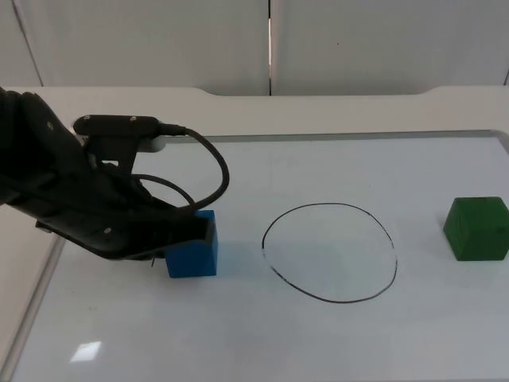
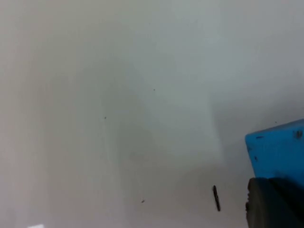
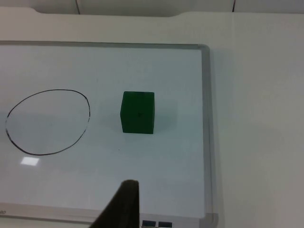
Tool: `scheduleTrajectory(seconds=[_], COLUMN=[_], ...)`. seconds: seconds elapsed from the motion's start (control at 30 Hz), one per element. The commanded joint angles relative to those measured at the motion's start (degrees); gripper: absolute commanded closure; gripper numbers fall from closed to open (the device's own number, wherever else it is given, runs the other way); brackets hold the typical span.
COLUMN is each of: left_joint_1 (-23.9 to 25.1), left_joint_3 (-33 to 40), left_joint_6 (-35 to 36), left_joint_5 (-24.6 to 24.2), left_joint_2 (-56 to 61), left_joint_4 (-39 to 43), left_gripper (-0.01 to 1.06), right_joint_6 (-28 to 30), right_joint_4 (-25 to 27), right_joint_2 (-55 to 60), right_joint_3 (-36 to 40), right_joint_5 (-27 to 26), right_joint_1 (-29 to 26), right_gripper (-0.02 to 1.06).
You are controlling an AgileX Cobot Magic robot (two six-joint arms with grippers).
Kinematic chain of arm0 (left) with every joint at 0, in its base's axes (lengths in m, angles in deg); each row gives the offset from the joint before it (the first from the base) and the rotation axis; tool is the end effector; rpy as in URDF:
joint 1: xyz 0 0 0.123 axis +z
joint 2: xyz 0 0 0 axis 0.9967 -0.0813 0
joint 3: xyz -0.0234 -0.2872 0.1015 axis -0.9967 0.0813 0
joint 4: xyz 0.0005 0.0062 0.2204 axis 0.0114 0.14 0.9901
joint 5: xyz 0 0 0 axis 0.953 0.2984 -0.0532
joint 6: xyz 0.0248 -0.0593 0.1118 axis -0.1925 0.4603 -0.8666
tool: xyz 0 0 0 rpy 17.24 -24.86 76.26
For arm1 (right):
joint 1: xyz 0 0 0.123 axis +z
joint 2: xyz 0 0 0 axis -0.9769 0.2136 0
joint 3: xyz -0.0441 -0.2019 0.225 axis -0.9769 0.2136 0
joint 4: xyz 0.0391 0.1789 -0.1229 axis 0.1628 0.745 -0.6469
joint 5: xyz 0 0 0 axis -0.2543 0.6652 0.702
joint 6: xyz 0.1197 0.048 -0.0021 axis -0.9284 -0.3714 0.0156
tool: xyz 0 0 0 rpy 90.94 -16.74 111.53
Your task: Push the two cubes into the marked area.
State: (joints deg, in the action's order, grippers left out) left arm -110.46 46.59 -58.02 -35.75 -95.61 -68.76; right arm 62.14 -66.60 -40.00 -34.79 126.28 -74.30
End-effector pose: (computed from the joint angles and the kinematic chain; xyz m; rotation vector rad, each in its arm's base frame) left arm 0.2955 -0.1359 0.1111 0.2251 2.6119 -0.2237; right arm -0.0222 -0.0005 0.2468 -0.0608 2.0547 0.0451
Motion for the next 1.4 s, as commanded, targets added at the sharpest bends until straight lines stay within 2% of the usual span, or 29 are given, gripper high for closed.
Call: scheduleTrajectory(seconds=[0.0, 0.67, 1.37], left_joint_1=[-1.2, -3.1, -3.1], left_joint_3=[-0.2, -0.4, -2.0], left_joint_6=[0.5, 0.5, 0.5], left_joint_5=[1.0, 1.8, -2.3], left_joint_2=[-0.2, -0.2, -0.2], left_joint_4=[-1.2, -3.0, -2.8], left_gripper=[1.05, 1.05, 1.05], right_joint_6=[0.0, 0.0, 0.3], right_joint_4=[0.4, 0.4, 0.3], right_joint_2=[-0.2, -0.2, -0.2], right_joint_3=[0.1, 0.1, 0.1], right_joint_5=[-0.4, -0.4, -0.4], right_joint_1=[-0.3, -0.3, -0.3], right_gripper=[-0.01, -0.01, -0.01])
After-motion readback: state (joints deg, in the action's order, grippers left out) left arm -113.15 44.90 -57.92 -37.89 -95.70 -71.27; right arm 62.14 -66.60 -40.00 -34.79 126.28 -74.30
